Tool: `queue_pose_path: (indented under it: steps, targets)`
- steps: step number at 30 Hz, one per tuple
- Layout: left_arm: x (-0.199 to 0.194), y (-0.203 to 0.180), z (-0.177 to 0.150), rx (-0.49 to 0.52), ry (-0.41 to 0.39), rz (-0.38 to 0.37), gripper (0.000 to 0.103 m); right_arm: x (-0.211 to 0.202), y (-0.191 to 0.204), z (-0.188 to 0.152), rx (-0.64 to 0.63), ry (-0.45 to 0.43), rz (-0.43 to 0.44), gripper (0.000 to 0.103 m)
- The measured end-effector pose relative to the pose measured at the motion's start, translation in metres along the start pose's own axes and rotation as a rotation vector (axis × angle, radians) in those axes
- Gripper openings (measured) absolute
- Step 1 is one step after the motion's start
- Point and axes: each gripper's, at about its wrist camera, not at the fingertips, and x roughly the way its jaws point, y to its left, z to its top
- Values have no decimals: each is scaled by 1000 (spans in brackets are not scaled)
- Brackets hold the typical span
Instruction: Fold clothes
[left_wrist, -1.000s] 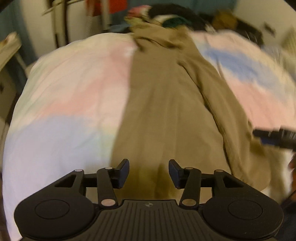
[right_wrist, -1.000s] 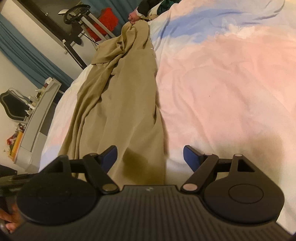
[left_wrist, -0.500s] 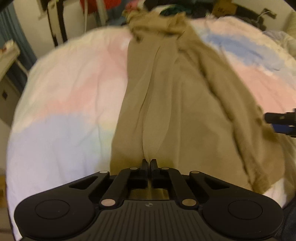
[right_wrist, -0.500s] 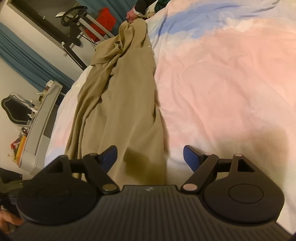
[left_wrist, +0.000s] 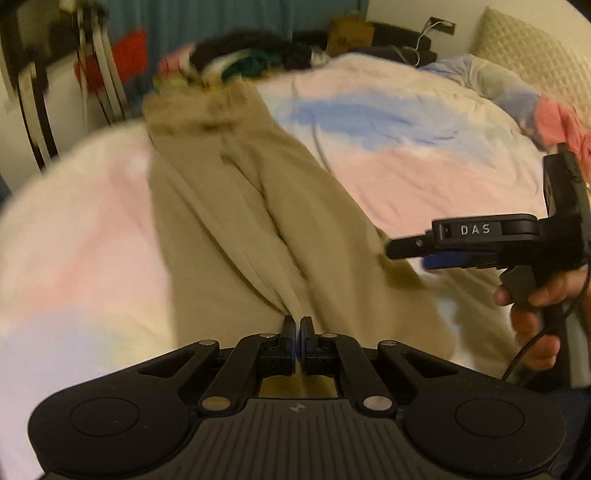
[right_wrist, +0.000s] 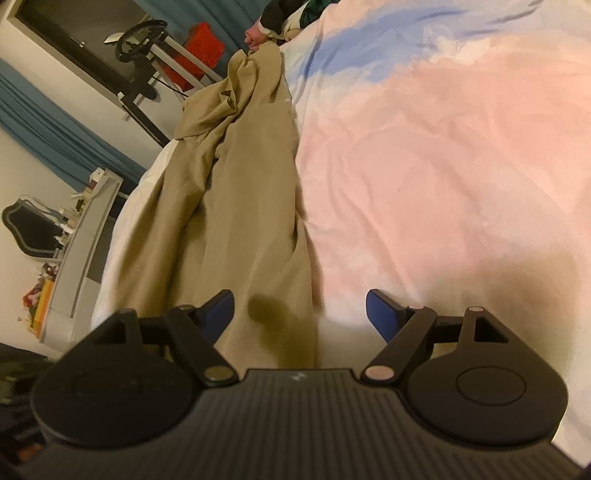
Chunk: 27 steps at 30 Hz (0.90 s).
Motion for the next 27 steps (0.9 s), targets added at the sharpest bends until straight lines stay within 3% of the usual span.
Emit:
queue_pose_path:
  steps: [1,4,6,9,11,13,17,22,25,27]
  targets:
    - [11,7,-1,-56,27,-35,9,-1,-1,-1,7,18,22,81]
    - [32,37,-3,-243,66,-103,30,-5,-8,-3,53,66,112,80]
    - [30,59,-7,-351,28,-120,51,-10,-12,-4,76,75,139,81]
    - [20,96,-17,-524,-53,-128,67,-15,-20,-6,111,71,144,75]
    - [20,115,-25,-612,-81,-94,76,-16,-23,-8,131,77,139,73]
    - [21,131,-33,-694,-101,-54,76,-15,-25,-9,135,81,130,66]
    - [34,152,-50,-839,-87,-55,75,-3,-27,-13,153,139,155,58]
    - [41,163,-62,-890,-53,-80,74,1,-35,-21,255,172,272,58]
    - [42,158,-62,-860,-63,-138,61,-1,-33,-27,275,190,330,58]
    - [39,153,-61,-837,-79,-176,47,-3,-28,-30,253,196,321,58]
